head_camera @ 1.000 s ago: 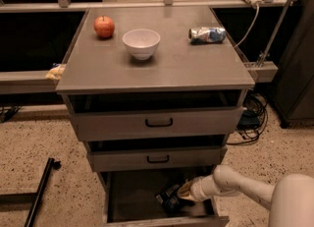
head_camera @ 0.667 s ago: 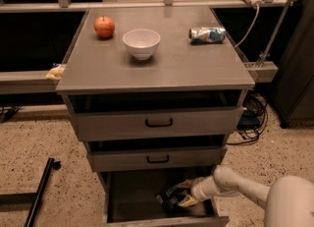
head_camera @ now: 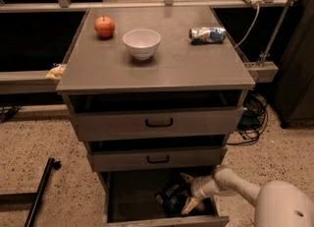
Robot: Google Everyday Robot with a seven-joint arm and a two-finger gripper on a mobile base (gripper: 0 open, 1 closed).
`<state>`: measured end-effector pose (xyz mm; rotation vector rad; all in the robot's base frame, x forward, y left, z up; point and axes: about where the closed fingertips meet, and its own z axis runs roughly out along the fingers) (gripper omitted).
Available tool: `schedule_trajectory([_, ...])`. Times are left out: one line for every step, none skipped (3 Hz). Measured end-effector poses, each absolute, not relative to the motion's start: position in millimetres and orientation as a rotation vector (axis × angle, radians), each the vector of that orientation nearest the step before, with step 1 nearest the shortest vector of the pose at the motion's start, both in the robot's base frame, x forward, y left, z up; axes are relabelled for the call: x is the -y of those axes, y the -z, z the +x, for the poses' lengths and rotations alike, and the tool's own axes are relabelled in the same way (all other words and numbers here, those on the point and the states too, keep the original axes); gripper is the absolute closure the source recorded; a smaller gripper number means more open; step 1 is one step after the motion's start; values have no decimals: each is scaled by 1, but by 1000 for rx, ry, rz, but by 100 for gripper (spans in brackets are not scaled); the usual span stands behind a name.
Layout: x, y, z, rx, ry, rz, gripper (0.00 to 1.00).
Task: Pick blue chip bag from bottom drawer and place on counter
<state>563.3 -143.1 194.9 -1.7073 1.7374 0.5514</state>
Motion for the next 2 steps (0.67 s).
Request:
schedule_trajectory([142,-180,576,-1720,-563,-1701,9])
schedule_trajectory([143,-164,584,-1722,-576,-1693,8])
